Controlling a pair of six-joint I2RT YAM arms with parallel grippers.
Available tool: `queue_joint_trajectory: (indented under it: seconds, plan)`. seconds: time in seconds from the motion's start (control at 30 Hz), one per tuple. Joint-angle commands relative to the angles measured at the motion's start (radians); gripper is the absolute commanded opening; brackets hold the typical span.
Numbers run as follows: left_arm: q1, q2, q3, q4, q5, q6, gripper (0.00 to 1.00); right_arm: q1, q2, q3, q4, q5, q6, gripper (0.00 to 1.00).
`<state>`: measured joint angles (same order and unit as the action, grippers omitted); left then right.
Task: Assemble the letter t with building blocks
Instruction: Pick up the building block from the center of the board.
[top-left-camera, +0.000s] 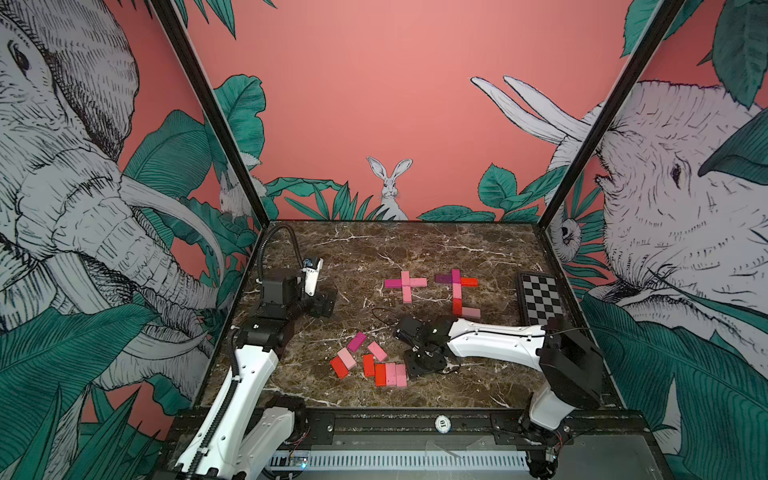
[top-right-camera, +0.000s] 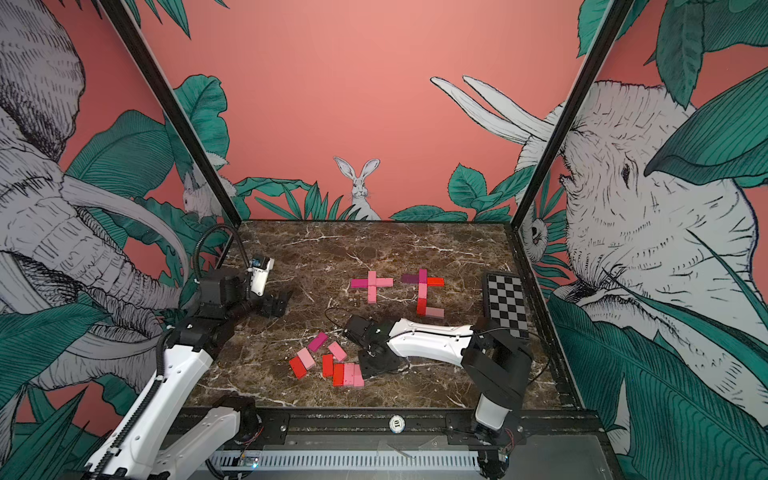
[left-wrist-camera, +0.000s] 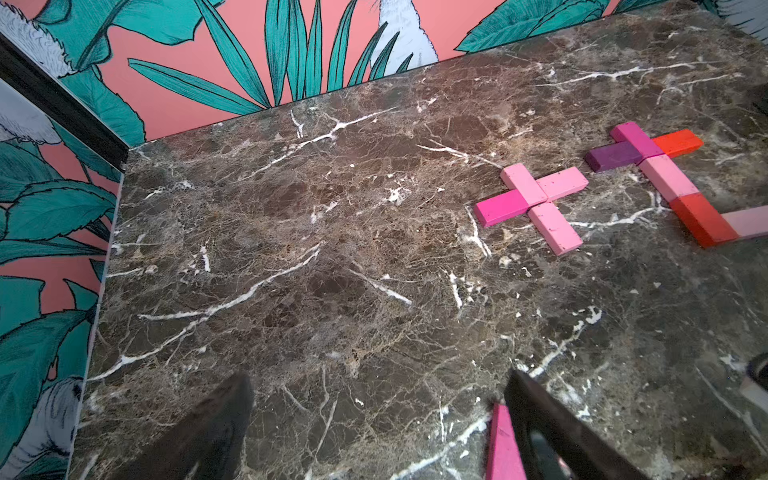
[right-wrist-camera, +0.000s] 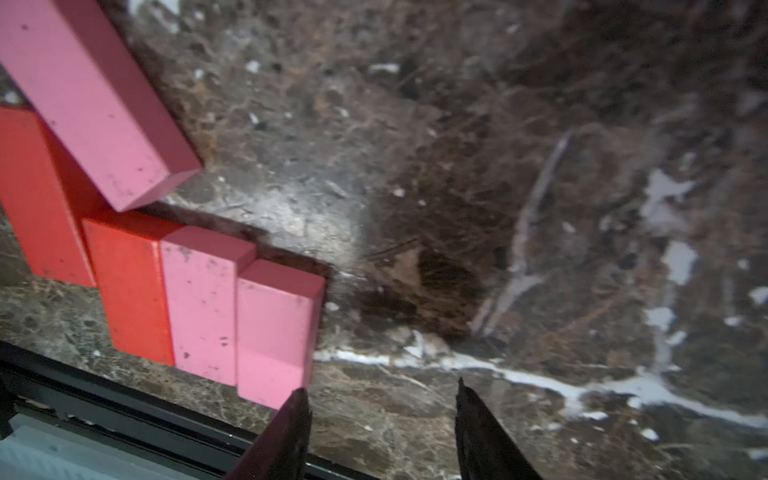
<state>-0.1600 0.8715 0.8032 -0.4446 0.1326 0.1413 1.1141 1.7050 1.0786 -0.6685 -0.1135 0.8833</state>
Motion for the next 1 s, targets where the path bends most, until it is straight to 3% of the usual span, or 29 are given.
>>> queue_joint_trajectory:
  seconds: [0.0,0.33,0.57,0.97]
  plan:
    - [0.007,-0.006,0.031,-0.016,-0.008,-0.005,0.97,0.027,0.033,0.029,0.049,-0.027,0.023,0.54]
    - [0.009,0.0,0.031,-0.017,-0.007,-0.005,0.97,0.039,0.116,0.087,0.036,-0.048,0.009,0.49]
    - [0.01,-0.002,0.03,-0.017,-0.008,-0.005,0.97,0.039,0.108,0.081,-0.041,0.012,0.043,0.44]
    - [0.011,-0.003,0.033,-0.017,-0.003,-0.005,0.97,0.04,0.13,0.089,-0.075,0.042,0.044,0.42]
